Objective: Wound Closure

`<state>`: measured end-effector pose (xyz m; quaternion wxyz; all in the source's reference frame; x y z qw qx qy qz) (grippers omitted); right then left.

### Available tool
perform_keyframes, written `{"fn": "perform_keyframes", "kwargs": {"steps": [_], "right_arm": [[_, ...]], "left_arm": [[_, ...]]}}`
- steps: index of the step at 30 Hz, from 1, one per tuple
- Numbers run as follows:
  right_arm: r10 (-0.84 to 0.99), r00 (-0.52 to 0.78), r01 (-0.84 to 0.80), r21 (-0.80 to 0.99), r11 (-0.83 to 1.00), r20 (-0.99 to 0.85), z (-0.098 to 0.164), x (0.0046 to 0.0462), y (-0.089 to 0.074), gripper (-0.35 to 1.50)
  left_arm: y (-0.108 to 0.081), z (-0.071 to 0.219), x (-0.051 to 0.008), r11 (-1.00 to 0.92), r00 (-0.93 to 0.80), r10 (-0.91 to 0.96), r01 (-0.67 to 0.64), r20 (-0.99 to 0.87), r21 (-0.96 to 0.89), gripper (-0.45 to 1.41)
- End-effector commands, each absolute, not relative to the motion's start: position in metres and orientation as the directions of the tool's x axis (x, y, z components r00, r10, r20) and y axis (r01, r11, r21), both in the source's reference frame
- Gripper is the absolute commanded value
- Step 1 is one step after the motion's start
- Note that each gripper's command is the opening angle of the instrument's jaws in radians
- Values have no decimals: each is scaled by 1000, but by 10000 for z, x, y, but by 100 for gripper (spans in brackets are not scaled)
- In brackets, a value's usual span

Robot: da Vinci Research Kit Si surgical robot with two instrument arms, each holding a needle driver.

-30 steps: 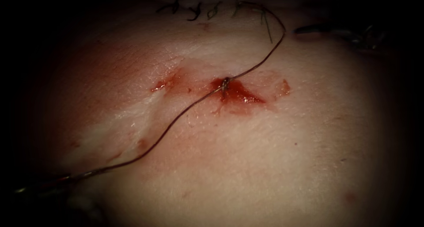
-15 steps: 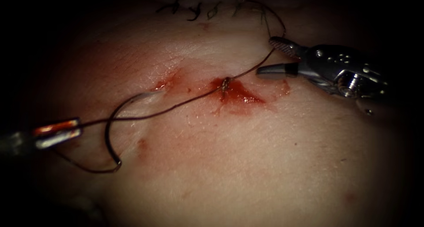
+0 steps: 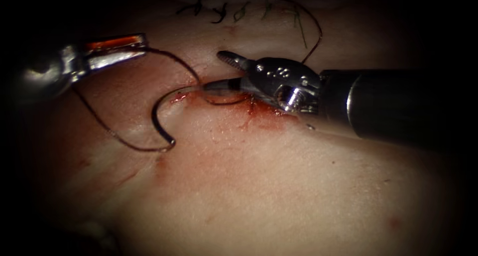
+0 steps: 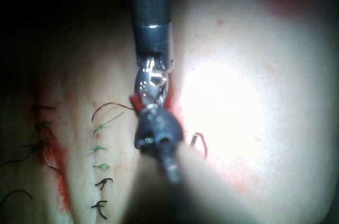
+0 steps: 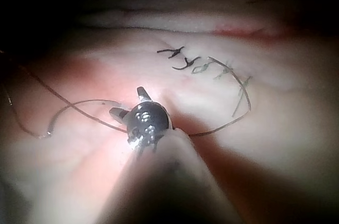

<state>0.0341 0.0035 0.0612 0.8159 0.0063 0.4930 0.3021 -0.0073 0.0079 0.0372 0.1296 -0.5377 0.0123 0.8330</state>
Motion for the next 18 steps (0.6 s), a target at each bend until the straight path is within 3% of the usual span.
{"fn": "perform_keyframes", "kwargs": {"steps": [1, 9, 18], "right_arm": [[493, 338, -473, 308, 826, -802, 621, 352, 21, 138], [472, 346, -426, 313, 849, -811, 610, 347, -18, 130], [460, 330, -381, 329, 864, -824, 602, 348, -33, 131]], "left_arm": [[83, 381, -77, -965, -392, 204, -232, -897, -118, -45], [139, 429, -76, -957, -418, 215, -269, -883, -106, -45], [178, 502, -159, -962, -465, 207, -255, -861, -94, -45]]}}
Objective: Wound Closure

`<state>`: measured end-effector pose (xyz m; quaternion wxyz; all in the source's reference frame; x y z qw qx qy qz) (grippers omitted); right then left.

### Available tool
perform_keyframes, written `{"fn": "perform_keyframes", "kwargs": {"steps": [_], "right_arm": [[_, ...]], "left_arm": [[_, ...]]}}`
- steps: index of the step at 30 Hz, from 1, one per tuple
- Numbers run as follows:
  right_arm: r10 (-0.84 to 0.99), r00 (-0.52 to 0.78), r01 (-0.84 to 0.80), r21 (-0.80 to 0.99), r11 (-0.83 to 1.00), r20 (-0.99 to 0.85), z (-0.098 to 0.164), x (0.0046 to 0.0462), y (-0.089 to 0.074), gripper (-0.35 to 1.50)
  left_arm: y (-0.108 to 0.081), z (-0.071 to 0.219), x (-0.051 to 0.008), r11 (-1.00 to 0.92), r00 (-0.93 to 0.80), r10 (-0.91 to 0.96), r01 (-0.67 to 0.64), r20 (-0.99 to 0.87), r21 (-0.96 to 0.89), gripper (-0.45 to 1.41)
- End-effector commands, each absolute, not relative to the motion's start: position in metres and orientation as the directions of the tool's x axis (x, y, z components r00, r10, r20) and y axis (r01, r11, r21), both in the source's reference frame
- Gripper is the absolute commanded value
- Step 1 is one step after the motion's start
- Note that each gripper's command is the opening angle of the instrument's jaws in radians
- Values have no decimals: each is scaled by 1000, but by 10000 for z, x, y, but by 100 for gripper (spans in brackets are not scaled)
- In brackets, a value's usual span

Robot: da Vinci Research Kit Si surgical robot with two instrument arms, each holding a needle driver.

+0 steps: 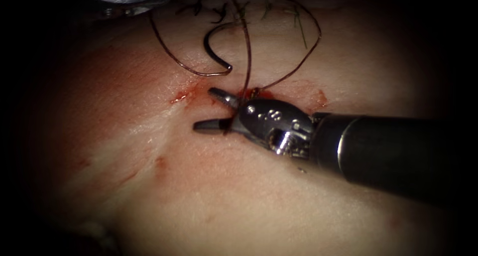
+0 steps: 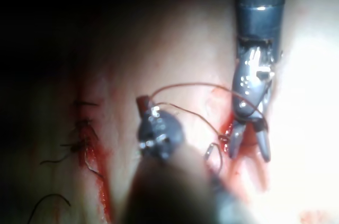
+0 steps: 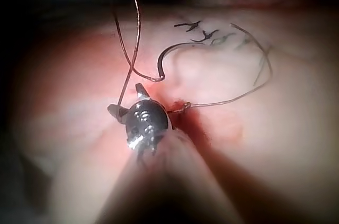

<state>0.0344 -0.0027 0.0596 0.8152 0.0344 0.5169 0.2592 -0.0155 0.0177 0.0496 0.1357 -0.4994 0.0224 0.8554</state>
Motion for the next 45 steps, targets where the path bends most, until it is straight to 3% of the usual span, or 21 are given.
{"fn": "perform_keyframes", "kwargs": {"steps": [1, 13, 22, 35, 45], "right_arm": [[456, 326, -372, 331, 867, -828, 600, 345, -34, 130], [418, 181, -371, 332, 867, -890, 576, 307, -49, 114], [415, 64, -515, 326, 793, -908, 555, 297, -15, 104], [460, 124, -715, 242, 656, -879, 570, 257, 3, 89], [574, 220, -837, 150, 527, -789, 602, 249, 41, 106]], "left_arm": [[180, 511, -165, -964, -472, 202, -249, -858, -91, -45], [143, 654, -215, -980, -590, 139, -197, -795, -24, -45], [97, 700, -231, -985, -592, 137, -164, -794, -47, -45], [73, 694, -202, -983, -579, 168, -164, -798, -88, -45], [60, 681, -209, -978, -565, 189, -179, -803, -104, -45]]}}
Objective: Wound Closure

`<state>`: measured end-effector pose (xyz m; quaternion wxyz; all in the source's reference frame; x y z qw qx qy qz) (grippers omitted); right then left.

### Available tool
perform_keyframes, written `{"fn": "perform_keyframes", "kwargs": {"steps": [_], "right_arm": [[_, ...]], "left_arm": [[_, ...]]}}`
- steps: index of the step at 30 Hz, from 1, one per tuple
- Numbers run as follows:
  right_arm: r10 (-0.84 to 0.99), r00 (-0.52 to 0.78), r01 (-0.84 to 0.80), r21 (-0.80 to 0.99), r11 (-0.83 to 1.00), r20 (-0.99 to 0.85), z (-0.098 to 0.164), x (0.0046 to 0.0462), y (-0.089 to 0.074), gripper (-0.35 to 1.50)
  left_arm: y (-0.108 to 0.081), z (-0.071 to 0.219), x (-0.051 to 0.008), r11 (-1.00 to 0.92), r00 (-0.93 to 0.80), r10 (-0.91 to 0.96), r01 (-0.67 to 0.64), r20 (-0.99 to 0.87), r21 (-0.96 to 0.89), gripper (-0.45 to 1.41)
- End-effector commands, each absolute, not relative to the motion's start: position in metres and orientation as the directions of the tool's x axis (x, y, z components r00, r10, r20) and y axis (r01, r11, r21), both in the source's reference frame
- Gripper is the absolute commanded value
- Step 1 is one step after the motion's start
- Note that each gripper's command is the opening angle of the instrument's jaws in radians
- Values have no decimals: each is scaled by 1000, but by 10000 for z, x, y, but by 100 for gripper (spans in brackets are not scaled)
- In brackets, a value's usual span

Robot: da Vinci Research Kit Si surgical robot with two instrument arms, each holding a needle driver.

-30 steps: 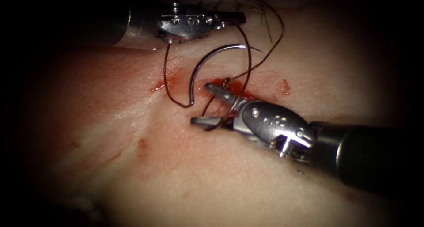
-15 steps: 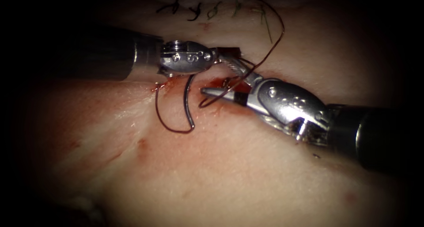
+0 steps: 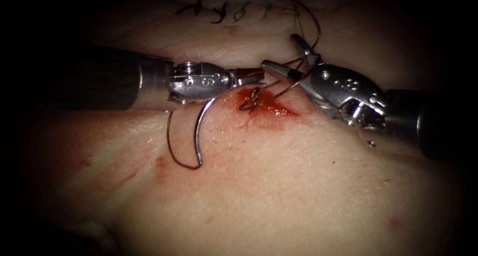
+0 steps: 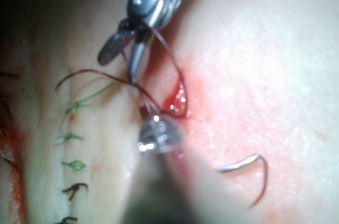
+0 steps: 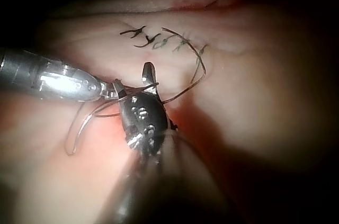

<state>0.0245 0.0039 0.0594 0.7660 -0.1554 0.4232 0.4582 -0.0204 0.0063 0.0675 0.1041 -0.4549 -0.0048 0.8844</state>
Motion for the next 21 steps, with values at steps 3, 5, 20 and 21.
{"fn": "perform_keyframes", "kwargs": {"steps": [3, 5, 20, 21], "right_arm": [[625, 218, -868, 144, 476, -750, 609, 240, 57, 103], [641, 235, -877, 125, 463, -730, 615, 236, 71, 103], [593, 369, -883, -71, 464, -716, 656, 239, 132, 130], [587, 380, -878, -78, 472, -715, 658, 240, 133, 130]], "left_arm": [[58, 676, -211, -978, -563, 192, -180, -804, -108, -45], [57, 672, -213, -977, -561, 195, -179, -804, -112, -45], [75, 626, -216, -971, -544, 225, -189, -809, -143, -45], [74, 625, -216, -973, -545, 219, -186, -809, -138, -45]]}}
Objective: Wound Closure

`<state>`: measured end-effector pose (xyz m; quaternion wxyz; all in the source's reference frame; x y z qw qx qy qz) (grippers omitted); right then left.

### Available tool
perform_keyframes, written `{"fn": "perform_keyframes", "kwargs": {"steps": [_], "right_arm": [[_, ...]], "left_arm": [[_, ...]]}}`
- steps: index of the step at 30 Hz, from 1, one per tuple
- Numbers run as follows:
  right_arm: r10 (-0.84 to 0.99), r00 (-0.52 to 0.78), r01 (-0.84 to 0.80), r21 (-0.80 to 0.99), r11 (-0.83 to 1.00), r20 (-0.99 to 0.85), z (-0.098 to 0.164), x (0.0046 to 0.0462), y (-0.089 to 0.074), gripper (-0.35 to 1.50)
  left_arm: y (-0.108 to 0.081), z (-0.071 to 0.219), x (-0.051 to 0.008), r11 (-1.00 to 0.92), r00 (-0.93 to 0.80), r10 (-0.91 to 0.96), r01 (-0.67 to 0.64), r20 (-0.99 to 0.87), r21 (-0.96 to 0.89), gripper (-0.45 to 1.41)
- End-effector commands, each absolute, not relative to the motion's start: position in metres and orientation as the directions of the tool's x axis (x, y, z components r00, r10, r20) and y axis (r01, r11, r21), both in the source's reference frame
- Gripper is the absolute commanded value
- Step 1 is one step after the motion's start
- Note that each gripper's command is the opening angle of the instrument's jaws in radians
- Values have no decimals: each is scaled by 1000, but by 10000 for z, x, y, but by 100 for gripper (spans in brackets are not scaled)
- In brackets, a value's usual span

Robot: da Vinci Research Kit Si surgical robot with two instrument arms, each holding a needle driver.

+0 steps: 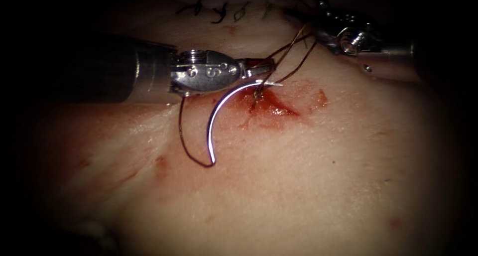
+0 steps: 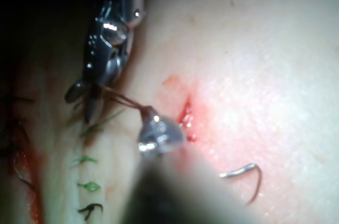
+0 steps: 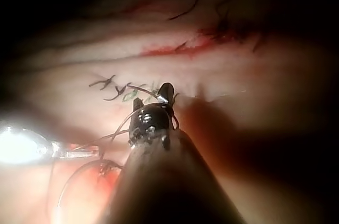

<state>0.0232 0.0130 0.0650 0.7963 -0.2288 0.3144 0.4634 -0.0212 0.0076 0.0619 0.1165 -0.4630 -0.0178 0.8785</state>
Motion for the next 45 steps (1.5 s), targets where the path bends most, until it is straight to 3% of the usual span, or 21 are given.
{"fn": "perform_keyframes", "kwargs": {"steps": [1, 9, 13, 15, 16, 37, 45], "right_arm": [[578, 403, -870, -100, 483, -710, 663, 243, 136, 131], [559, 447, -846, -126, 519, -699, 671, 250, 136, 128], [552, 447, -841, -121, 527, -704, 672, 247, 131, 101], [544, 452, -831, -113, 544, -707, 671, 243, 130, 24], [535, 449, -823, -97, 560, -716, 670, 240, 129, -35], [534, 528, -749, -66, 659, -660, 698, 245, 79, -35], [522, 500, -755, -53, 653, -692, 676, 262, 50, -35]], "left_arm": [[72, 624, -217, -973, -545, 219, -186, -810, -138, -45], [70, 624, -218, -973, -545, 218, -185, -810, -137, -45], [70, 623, -216, -973, -546, 217, -185, -809, -136, -45], [69, 623, -215, -974, -546, 216, -184, -810, -136, -45], [68, 623, -214, -973, -545, 215, -186, -810, -134, -45], [69, 631, -204, -974, -554, 206, -191, -806, -118, -45], [83, 649, -166, -972, -573, 205, -211, -793, -99, -45]]}}
